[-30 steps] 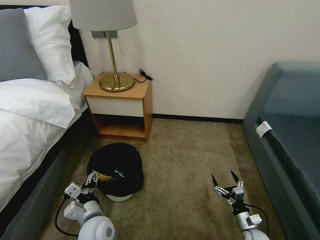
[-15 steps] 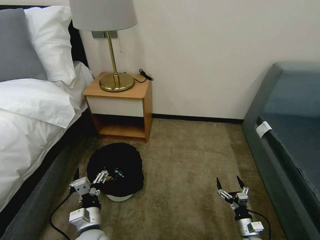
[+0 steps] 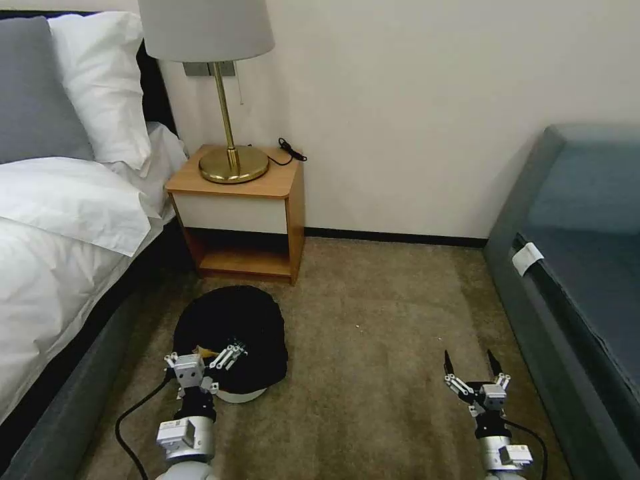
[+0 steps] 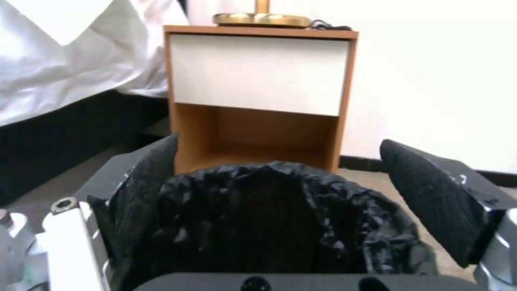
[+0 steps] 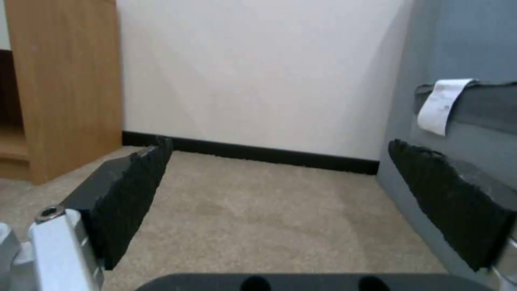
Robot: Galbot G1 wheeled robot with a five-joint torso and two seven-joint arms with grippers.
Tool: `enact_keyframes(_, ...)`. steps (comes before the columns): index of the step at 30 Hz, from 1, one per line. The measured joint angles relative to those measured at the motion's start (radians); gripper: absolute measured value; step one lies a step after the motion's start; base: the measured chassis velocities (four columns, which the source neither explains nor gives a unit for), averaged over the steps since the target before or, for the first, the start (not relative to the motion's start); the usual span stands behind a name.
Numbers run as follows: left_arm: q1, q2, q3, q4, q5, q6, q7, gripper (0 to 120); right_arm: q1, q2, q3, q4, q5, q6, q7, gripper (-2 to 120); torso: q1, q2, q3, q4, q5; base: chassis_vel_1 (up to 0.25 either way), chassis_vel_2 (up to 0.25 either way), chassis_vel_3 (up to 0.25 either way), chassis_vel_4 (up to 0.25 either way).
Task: Pick up the trash bin, then pick up the garbage on the floor and place it into the trash bin.
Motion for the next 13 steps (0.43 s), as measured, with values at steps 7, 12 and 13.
enact_keyframes(7, -0.017, 0.001, 0.014, 0.003, 0.019, 0.002, 0.02, 100, -0.007, 0.003, -0.004, 0.0, -0.027, 0.013, 0.017, 100, 0.0, 0.0, 0.0, -0.0001, 0.0, 0.0, 0.0, 0.0, 0.0)
enact_keyframes(12, -0.018, 0.001, 0.014, 0.003, 0.019, 0.003, 0.02, 100, -0.008, 0.003, -0.005, 0.002, -0.027, 0.01, 0.019, 100, 0.0, 0.0, 0.0, 0.0, 0.0, 0.0, 0.0, 0.0, 0.0)
enact_keyframes(13, -0.018, 0.001, 0.014, 0.003, 0.019, 0.004, 0.02, 100, -0.008, 0.003, -0.005, 0.002, -0.027, 0.009, 0.019, 100, 0.0, 0.0, 0.0, 0.0, 0.0, 0.0, 0.0, 0.0, 0.0)
